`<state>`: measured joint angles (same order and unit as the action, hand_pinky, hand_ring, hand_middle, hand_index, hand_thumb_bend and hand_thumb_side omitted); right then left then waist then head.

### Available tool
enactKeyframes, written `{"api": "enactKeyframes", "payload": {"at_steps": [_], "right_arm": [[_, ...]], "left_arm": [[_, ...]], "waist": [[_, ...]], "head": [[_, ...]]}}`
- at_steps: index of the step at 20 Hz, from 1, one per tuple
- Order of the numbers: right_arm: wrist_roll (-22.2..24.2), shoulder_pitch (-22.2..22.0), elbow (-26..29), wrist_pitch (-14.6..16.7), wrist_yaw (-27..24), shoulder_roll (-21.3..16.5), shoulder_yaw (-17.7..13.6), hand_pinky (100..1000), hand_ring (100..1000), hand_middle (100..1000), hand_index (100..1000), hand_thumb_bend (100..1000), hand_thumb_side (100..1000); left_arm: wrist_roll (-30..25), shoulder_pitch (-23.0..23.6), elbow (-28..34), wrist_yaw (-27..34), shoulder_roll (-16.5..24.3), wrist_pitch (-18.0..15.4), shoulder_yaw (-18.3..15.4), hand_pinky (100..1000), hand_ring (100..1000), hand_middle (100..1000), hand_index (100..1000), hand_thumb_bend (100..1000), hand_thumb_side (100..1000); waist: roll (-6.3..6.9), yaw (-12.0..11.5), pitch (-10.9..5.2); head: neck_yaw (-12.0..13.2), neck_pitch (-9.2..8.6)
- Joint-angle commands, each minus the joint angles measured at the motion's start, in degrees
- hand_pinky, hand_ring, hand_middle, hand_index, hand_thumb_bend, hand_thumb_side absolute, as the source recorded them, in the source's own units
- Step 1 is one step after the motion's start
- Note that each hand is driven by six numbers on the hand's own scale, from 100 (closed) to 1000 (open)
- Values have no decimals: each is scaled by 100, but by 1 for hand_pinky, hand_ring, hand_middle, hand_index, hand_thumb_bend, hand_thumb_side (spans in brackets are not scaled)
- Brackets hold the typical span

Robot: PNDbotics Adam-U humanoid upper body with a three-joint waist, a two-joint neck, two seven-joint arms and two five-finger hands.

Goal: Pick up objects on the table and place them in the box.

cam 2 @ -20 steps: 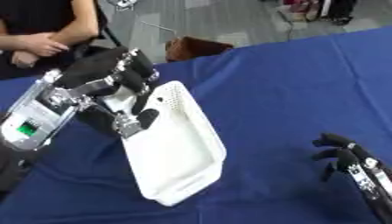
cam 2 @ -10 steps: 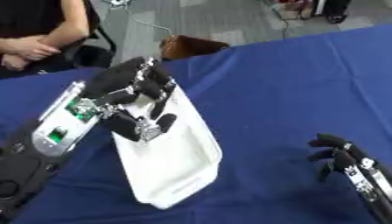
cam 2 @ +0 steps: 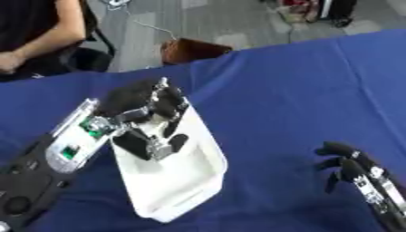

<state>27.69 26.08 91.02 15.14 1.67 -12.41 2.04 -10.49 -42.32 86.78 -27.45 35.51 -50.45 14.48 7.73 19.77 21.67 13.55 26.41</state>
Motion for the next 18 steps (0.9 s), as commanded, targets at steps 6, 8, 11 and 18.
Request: {"api": "enactKeyframes", "payload": {"at_steps": [6,8,11,18], "right_arm": [[-57,52,59,28,-13,-57,-92,421,680,762,902,100,886],[-67,49,56,33,-12,-60,-105,421,680,762,902,100,886],[-71,50,52,40,-11,-56,-112,421,680,762,902,100,886],[-66,29,33,46,-11,-46,-123,421,680,762,902,100,887]], "left_arm": [[-200,191,-360,-678,-22,-147,-96,600,681,769,757,100,789],[-146,220,-479,-883,-54,-150,-104,634,719,801,784,100,805],[2,232,-585,-1120,-84,-151,-100,684,766,839,812,100,809],[306,203,-466,-1154,-30,-151,-73,763,817,873,856,100,861]], "waist": [[-109,-50,-72],[-125,-64,-67],[-146,-77,-63],[-173,-98,-90]], "head": [[35,-43],[32,-39],[26,-36],[30,-30]]}}
